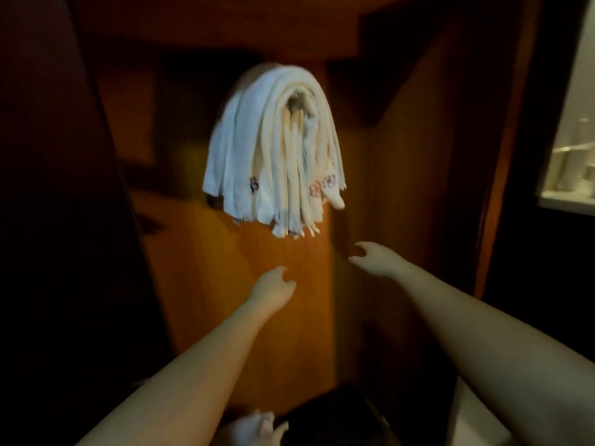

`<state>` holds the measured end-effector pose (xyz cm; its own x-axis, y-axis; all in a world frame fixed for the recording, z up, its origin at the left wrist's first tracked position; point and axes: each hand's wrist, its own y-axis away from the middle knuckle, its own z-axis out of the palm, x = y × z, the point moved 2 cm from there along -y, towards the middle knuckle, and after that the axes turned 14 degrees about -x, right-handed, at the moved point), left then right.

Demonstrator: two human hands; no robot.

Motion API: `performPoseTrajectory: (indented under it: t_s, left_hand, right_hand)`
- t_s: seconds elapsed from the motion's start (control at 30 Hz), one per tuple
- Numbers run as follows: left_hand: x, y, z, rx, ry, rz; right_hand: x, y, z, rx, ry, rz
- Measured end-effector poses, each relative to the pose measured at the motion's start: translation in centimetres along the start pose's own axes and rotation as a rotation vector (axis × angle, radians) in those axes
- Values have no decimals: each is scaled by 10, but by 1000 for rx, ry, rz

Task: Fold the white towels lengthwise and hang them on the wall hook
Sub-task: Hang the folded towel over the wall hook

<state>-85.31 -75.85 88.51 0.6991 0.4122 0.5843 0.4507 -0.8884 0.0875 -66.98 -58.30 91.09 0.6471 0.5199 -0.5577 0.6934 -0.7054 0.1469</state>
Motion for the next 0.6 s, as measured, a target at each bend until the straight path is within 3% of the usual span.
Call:
performPoseTrajectory:
  t_s: [0.13, 0.27, 0.6]
  left_hand:
    - [-3, 35, 63, -199, -109, 32]
    - [-1, 66, 137, -379, -48, 47]
    - [3, 110, 341, -771, -237, 186]
  right_hand:
    - [38, 66, 65, -60, 113, 45]
    - [92, 125, 123, -105, 160, 133]
    - [270, 259, 241, -239, 59, 439]
